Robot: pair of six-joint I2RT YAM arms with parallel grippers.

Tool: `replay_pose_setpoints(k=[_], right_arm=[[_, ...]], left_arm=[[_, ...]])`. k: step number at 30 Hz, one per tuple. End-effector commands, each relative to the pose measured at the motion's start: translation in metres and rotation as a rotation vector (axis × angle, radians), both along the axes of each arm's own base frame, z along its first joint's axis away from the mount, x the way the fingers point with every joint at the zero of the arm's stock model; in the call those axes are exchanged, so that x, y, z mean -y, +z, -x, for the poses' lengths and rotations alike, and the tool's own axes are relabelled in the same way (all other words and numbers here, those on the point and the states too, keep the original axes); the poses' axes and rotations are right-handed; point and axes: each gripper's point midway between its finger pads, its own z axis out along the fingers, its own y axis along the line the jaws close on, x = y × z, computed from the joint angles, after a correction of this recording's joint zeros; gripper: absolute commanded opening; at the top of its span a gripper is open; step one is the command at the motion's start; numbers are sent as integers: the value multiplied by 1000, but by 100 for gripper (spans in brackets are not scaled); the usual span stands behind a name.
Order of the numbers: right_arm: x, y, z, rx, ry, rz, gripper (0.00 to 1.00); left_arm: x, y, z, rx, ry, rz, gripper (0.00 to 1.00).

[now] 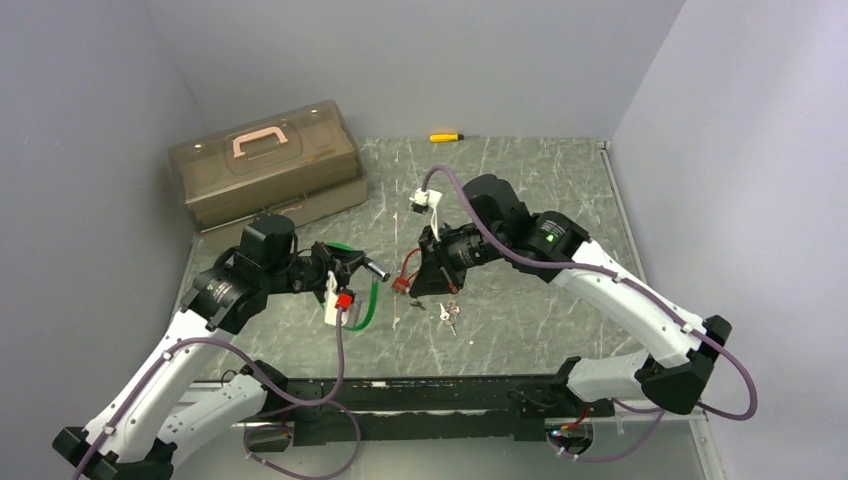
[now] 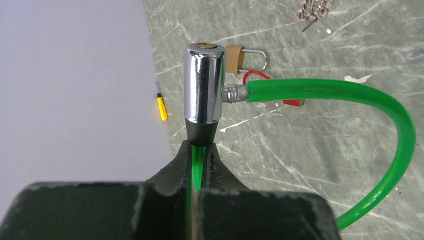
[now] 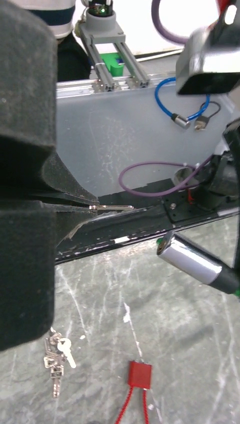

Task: Unlock with the key
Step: Pick up the lock from the center of the board.

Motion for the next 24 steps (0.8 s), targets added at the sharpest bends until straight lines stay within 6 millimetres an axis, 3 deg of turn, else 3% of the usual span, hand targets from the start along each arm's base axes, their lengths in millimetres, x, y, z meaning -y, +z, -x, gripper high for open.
replay_pose_setpoints(k=[1,11,24], right_arm=[[4,-1,1,16,-16,61,0],[-6,-9,4,-5,4,151,0],[-15,-1,-1,22,13,152,0]], left_arm=[[3,46,-7,64,65,124,0],[-1,32,5,80,45,108,0],[-2,20,15,74,7,65,0]])
